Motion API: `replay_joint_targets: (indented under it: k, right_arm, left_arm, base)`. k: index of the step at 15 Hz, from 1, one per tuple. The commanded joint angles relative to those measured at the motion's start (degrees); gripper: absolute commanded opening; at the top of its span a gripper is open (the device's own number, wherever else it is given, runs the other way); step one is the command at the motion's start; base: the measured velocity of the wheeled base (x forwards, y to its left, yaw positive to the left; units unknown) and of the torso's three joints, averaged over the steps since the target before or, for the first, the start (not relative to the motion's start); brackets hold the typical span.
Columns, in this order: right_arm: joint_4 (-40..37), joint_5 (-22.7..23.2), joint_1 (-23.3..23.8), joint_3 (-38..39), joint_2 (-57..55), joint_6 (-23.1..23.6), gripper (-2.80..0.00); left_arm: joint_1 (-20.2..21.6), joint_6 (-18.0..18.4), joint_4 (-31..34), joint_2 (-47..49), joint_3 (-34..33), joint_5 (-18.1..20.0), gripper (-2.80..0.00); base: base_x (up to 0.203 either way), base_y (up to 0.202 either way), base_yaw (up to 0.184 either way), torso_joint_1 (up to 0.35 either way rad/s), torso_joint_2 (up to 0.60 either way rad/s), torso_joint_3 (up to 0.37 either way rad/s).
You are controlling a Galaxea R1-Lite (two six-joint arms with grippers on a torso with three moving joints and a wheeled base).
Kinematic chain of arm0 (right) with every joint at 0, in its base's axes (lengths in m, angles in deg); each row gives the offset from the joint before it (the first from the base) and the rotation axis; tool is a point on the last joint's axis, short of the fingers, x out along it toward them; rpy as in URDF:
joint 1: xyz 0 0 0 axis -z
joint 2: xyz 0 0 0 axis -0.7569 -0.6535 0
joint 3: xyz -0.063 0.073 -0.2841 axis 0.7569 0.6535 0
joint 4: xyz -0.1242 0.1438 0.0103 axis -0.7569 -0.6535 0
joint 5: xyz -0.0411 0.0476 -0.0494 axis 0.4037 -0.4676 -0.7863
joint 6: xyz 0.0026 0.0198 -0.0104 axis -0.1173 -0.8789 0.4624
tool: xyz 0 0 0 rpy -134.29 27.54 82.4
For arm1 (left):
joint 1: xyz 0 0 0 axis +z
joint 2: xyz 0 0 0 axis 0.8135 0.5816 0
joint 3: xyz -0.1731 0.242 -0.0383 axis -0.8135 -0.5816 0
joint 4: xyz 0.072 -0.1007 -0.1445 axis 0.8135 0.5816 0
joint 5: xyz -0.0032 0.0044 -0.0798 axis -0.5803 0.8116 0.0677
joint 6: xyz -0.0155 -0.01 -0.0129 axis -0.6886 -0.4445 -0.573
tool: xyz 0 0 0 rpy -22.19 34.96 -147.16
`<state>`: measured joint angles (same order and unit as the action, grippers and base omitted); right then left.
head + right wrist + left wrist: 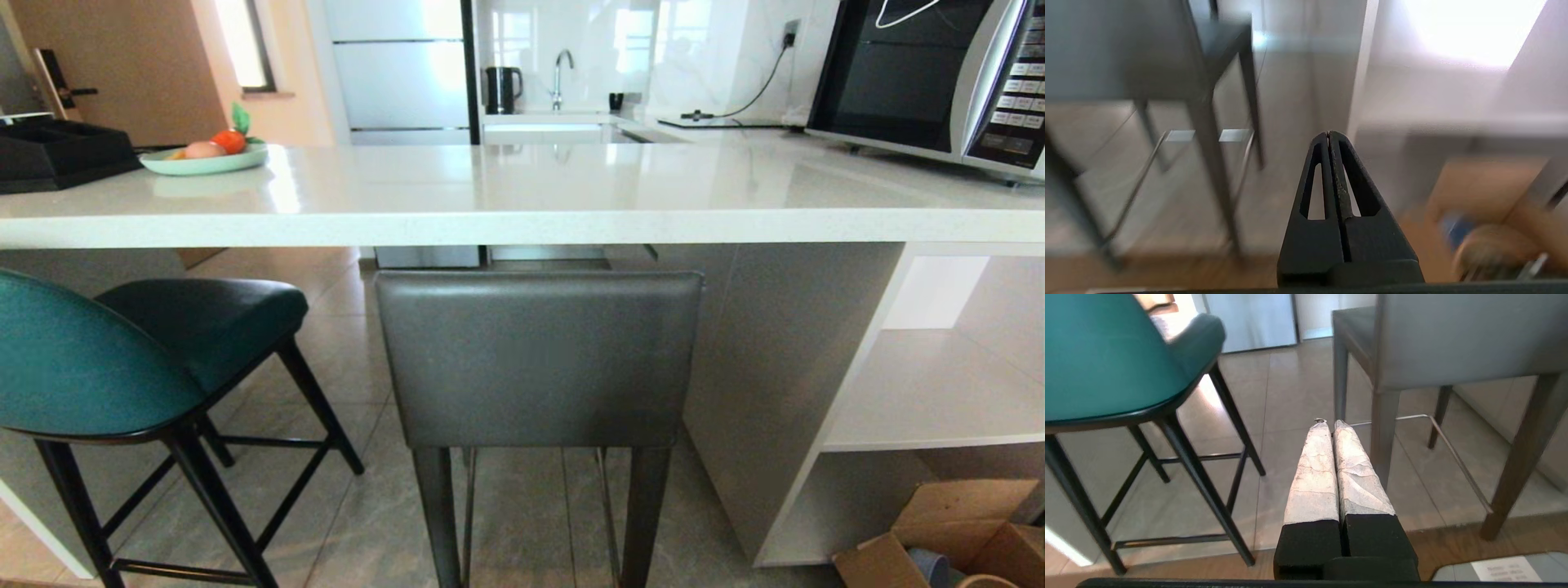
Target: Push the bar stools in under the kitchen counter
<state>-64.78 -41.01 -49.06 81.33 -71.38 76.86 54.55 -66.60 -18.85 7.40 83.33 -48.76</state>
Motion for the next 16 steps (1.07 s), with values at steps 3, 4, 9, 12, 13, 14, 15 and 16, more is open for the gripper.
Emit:
replay_joint_targets:
  k: [3, 4, 9, 12, 13, 14, 15, 16]
  right_arm:
    - [-1.24, -0.35, -0.05, 0.52, 0.05, -2.75, -2.80]
    - [-1.24, -0.35, -0.05, 0.52, 0.05, -2.59, -2.80]
    - [-1.24, -0.35, -0.05, 0.47, 0.05, -3.42, -2.80]
    - [-1.24, -0.44, -0.05, 0.44, 0.05, -3.43, -2.80]
    - [-1.24, -0.44, -0.05, 0.44, 0.05, -3.37, -2.80]
    - [-1.24, -0.44, -0.05, 0.44, 0.05, -3.37, -2.80]
    - [-1.24, -0.44, -0.05, 0.44, 0.05, -3.37, -2.80]
    - [-1.24, -0.44, 0.03, 0.45, 0.05, -3.37, -2.80]
  left_arm:
    - [0.15, -2.42, -0.46, -0.07, -1.11, -2.67, -2.80]
    - [0.18, -1.52, -0.56, 0.01, -1.11, -2.83, -2.80]
    - [-0.02, 0.72, -2.29, 0.01, -3.30, -4.29, -2.80]
    - [-0.11, -4.42, -2.40, 0.01, -3.26, -5.33, -2.80]
    - [-0.11, -4.72, -2.43, 0.01, -3.30, -5.66, -2.80]
    - [-0.11, -4.72, -2.60, 0.01, -3.39, -5.75, -2.80]
    - [-0.04, -4.72, -2.61, 0.01, -3.39, -5.75, -2.80]
    - [-0.11, -4.72, -2.61, 0.01, -3.39, -5.75, -2.80]
  base:
    - [0.000, 0.000, 0.000, 0.000, 0.00, 0.000]
    - [0.000, 0.000, 0.000, 0.000, 0.00, 0.000]
    - [0.000, 0.000, 0.000, 0.000, 0.00, 0.000]
    - [0.000, 0.000, 0.000, 0.000, 0.00, 0.000]
    - [0.000, 0.000, 0.000, 0.000, 0.00, 0.000]
    - [0.000, 0.000, 0.000, 0.000, 0.00, 0.000]
    - [0.000, 0.000, 0.000, 0.000, 0.00, 0.000]
    - [0.000, 0.000, 0.000, 0.000, 0.00, 0.000]
